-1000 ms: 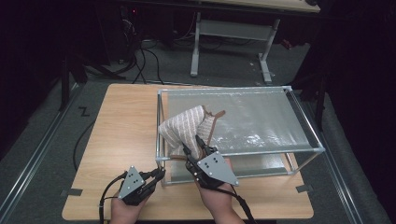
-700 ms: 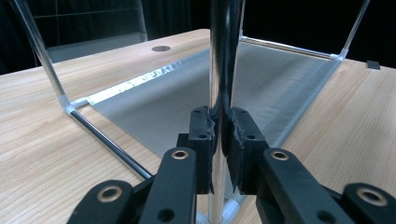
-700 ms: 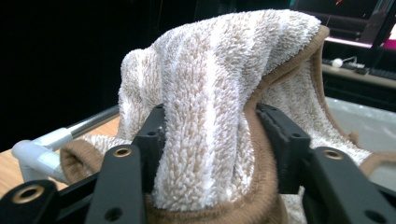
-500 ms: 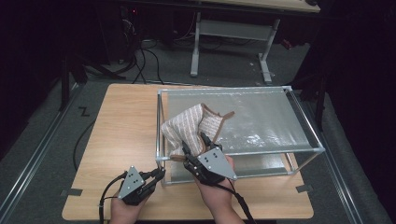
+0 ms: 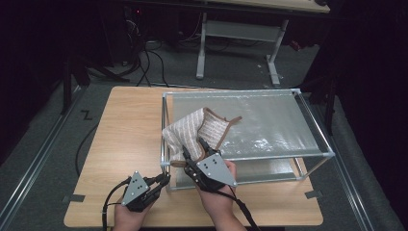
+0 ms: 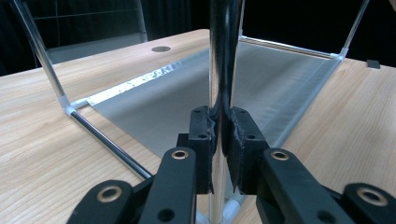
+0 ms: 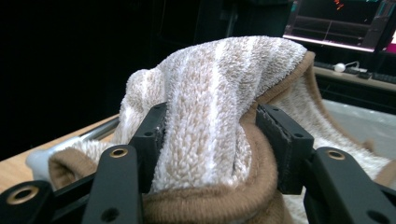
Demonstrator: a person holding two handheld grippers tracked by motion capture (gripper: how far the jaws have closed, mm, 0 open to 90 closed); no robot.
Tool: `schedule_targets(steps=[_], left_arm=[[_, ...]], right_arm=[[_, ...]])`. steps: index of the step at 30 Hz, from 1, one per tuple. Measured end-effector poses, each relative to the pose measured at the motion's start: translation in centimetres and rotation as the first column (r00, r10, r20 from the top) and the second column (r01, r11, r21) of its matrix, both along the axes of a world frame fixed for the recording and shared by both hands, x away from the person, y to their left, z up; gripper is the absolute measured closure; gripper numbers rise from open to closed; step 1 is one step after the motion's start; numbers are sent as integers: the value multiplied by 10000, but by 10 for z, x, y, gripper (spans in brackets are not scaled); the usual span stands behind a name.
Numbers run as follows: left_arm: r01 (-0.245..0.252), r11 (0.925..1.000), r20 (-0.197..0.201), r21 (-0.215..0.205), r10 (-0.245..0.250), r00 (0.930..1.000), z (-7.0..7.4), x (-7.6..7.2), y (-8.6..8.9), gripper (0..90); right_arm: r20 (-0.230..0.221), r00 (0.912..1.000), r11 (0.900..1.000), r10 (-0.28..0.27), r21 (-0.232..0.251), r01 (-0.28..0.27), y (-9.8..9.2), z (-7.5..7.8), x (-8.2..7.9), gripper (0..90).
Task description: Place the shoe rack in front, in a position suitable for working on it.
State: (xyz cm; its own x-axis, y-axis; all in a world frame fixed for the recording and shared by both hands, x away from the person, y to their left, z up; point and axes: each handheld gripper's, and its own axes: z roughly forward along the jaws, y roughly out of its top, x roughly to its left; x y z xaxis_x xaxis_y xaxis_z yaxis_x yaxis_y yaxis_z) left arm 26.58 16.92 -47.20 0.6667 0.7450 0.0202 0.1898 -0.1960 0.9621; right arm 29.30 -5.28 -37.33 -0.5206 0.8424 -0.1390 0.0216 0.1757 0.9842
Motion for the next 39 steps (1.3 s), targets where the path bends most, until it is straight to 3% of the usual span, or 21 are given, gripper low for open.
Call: schedule_targets(steps=[4,11,17,29,39], left_arm=[[9,10000,2,5,-9,10000,0,0,0,805],[19,10000,25,39,-19,10000,0,0,0,804],[21,10000,29,94,-21,10000,0,-1,0,803],[-28,9999,35,112,27,10000,0,-1,-1,803],[-81,9999,11,86,81,10000,-1,-1,-1,804]], right_arm=[[-24,9999,9997,-138,-208,138,3,-3,-1,481],[-52,9995,9995,-314,-53,314,1,-10,-1,476],[-79,9971,9969,-756,-212,754,-12,-9,0,480],[47,9786,9785,-2056,-180,2057,-80,-10,8,480],[-48,9546,9546,-2978,-96,2978,-142,-9,18,479]])
